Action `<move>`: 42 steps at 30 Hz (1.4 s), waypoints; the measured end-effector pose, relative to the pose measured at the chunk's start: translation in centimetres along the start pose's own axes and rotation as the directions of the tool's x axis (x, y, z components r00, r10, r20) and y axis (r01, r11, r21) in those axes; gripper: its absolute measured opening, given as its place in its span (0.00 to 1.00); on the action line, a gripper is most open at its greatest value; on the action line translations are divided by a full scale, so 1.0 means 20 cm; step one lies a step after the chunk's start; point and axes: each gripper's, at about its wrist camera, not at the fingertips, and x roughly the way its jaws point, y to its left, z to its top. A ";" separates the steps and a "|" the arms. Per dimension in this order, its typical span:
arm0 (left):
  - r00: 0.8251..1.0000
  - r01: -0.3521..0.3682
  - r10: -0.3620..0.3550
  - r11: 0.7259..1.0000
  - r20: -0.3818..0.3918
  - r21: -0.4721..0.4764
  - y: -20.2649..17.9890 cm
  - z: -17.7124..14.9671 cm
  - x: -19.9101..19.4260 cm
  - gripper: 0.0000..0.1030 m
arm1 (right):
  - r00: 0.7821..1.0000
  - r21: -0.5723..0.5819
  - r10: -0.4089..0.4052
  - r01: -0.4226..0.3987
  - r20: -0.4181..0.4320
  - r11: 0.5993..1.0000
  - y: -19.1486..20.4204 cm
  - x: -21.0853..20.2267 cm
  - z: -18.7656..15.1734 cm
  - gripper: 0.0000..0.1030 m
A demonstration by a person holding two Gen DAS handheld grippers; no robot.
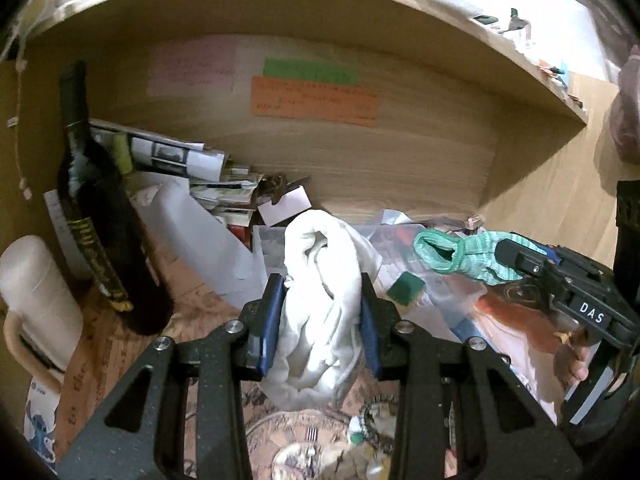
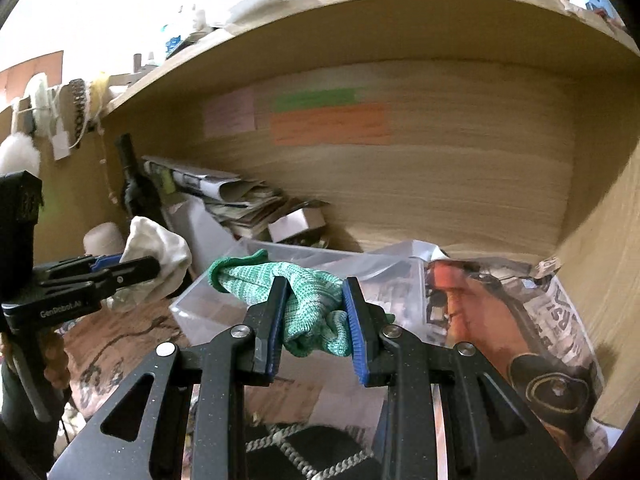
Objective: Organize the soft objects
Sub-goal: 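Lower both cloths into the clear bin and open both tools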
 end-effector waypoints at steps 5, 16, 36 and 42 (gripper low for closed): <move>0.999 -0.018 0.018 1.000 -0.030 0.009 -0.02 0.06 0.14 0.34 | 0.999 0.003 -0.012 0.012 -0.037 1.000 -0.03 0.14 0.02 0.25; 0.987 -0.065 0.071 0.997 -0.147 0.048 -0.05 0.08 0.49 0.34 | 0.985 -0.063 -0.043 0.033 -0.166 0.997 0.00 0.45 0.02 0.25; 0.981 -0.065 0.072 0.997 -0.180 0.045 -0.01 0.06 0.54 0.57 | 0.975 -0.101 -0.077 0.057 -0.207 0.993 -0.01 0.45 -0.01 0.52; 0.994 -0.064 0.069 0.997 -0.090 0.051 -0.01 0.10 0.32 0.63 | 0.991 -0.088 -0.060 0.050 -0.120 0.995 0.02 0.27 0.05 0.63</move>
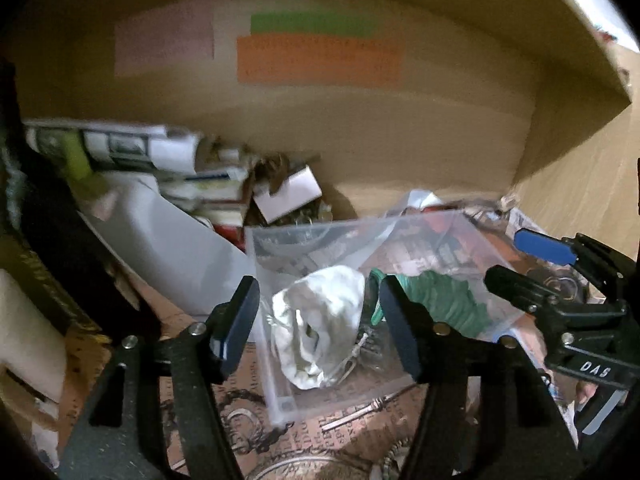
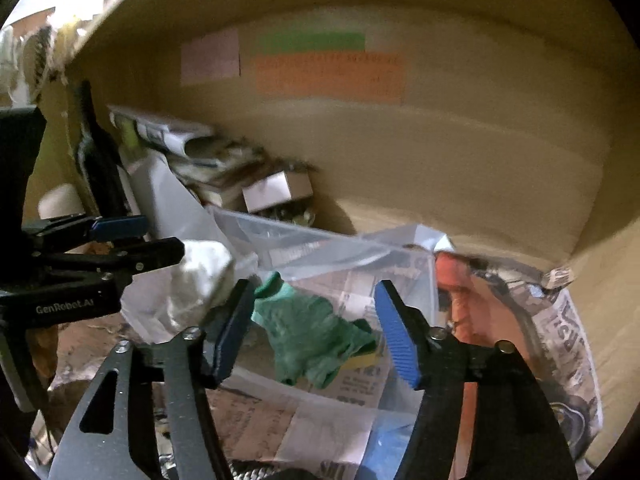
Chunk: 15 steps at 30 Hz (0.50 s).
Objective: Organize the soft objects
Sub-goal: 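Lower both cloths into the clear bin and open both tools, then grasp the black chain-trimmed cap with the right tool while the left tool grasps the braided bracelet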
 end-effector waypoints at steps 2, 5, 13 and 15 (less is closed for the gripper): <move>1.000 0.005 -0.005 1.000 0.031 0.002 0.00 0.00 -0.08 0.66 | 0.999 -0.002 -0.001 0.001 0.033 1.000 0.01 -0.07 0.00 0.66; 0.998 0.011 -0.012 1.000 0.068 0.010 0.00 -0.01 -0.20 0.70 | 0.997 -0.008 -0.002 0.003 0.075 1.000 0.02 -0.17 0.00 0.68; 0.995 0.038 -0.042 0.999 0.095 0.034 -0.04 -0.12 -0.38 0.78 | 0.994 -0.008 -0.004 0.004 0.109 1.000 0.05 -0.34 -0.11 0.70; 0.995 0.051 -0.054 0.998 0.081 0.036 -0.06 -0.16 -0.38 0.78 | 0.995 -0.005 0.000 0.000 0.101 1.000 0.05 -0.36 -0.14 0.70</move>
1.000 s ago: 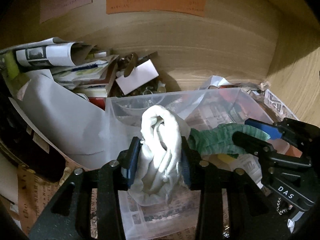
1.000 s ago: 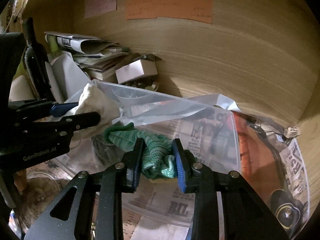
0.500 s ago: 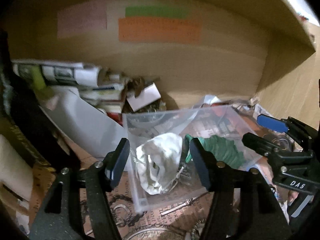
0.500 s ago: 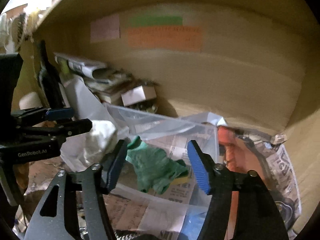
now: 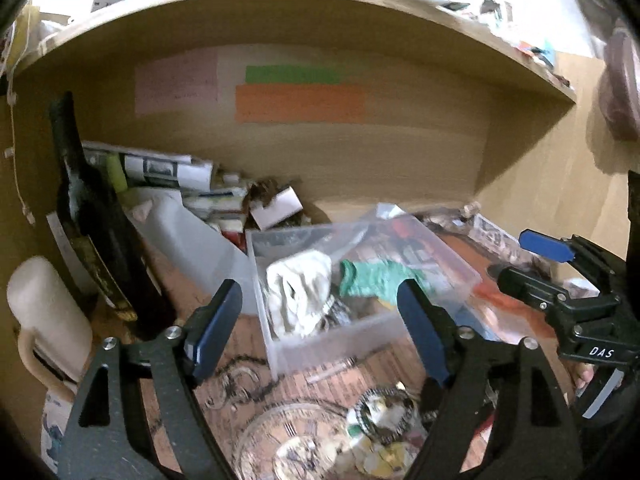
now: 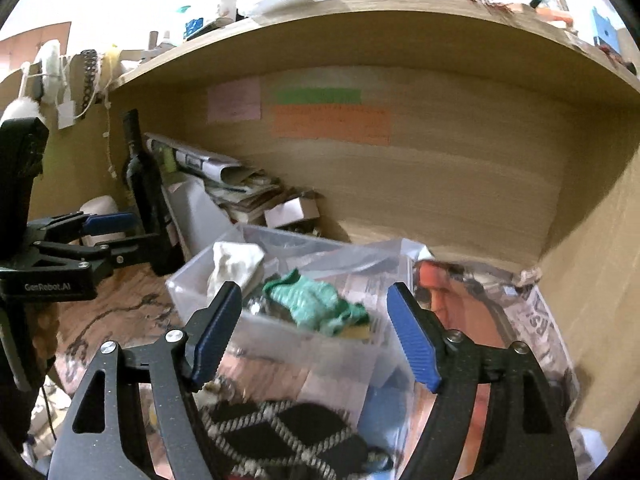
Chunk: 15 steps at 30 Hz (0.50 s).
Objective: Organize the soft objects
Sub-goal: 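Grasp the black chain-trimmed cap with the right tool while the left tool grasps the braided bracelet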
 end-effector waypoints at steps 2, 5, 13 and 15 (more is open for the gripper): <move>1.000 0.012 -0.012 1.000 -0.022 0.000 -0.02 -0.05 0.00 0.78 | 1.000 0.004 0.001 0.000 -0.014 1.000 0.01 -0.01 -0.04 0.70; 0.997 0.029 -0.029 1.000 -0.066 -0.005 -0.05 -0.13 0.02 0.78 | 0.999 0.020 0.013 -0.012 -0.048 1.000 0.02 -0.02 -0.12 0.70; 0.973 0.078 -0.084 0.996 -0.213 -0.033 -0.09 -0.33 0.15 0.78 | 0.987 0.084 0.055 -0.043 -0.153 0.996 0.02 -0.01 -0.33 0.70; 0.964 0.098 -0.102 0.995 -0.246 -0.027 -0.11 -0.36 0.19 0.78 | 0.982 0.096 0.068 -0.051 -0.177 0.994 0.02 0.00 -0.37 0.70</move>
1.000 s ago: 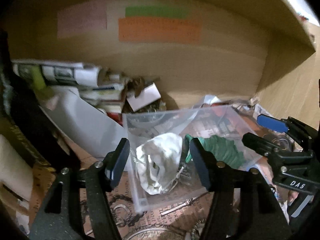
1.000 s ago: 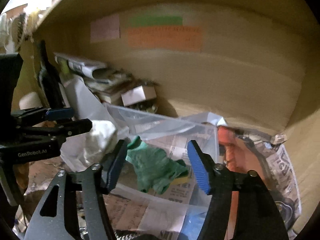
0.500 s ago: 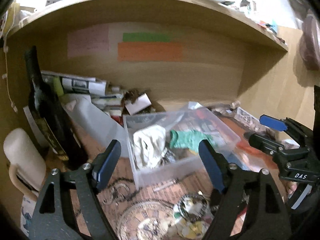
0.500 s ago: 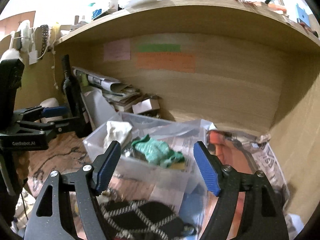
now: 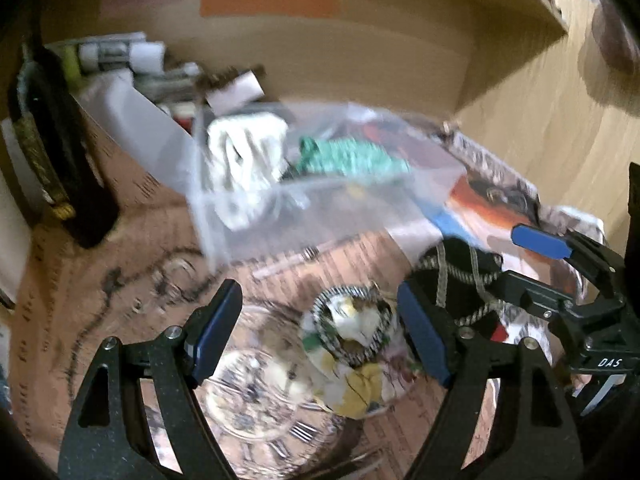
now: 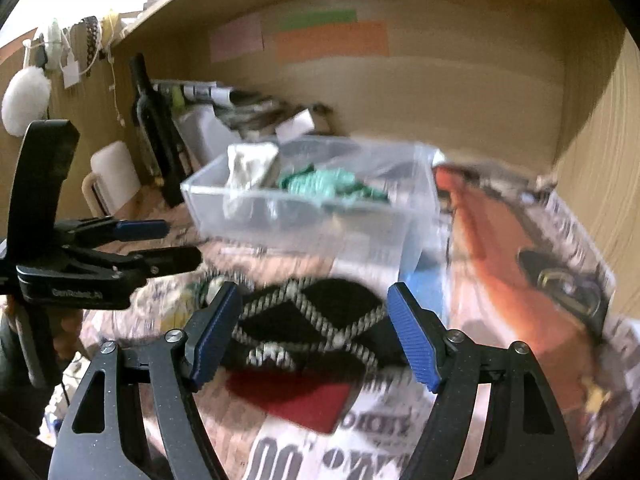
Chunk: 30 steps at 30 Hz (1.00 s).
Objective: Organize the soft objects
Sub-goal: 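Grasp the black chain-trimmed cap with the right tool while the left tool grasps the braided bracelet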
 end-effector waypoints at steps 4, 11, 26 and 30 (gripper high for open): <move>0.998 0.019 -0.017 0.999 -0.061 0.033 -0.07 -0.04 0.08 0.78 | 0.999 0.005 0.008 -0.008 -0.046 1.000 0.00 0.05 -0.06 0.70; 0.995 0.030 -0.027 0.999 -0.094 0.030 -0.10 -0.05 0.17 0.78 | 0.996 0.028 0.027 -0.025 -0.087 0.999 -0.04 0.08 -0.11 0.71; 0.989 0.050 -0.042 0.997 -0.144 0.052 -0.12 -0.08 0.22 0.74 | 0.990 0.075 -0.073 0.082 -0.122 0.994 -0.26 0.15 -0.06 0.70; 0.989 0.055 -0.047 0.997 -0.143 0.056 -0.13 -0.07 0.23 0.68 | 0.988 0.071 -0.039 0.050 -0.152 0.996 -0.27 0.22 -0.05 0.65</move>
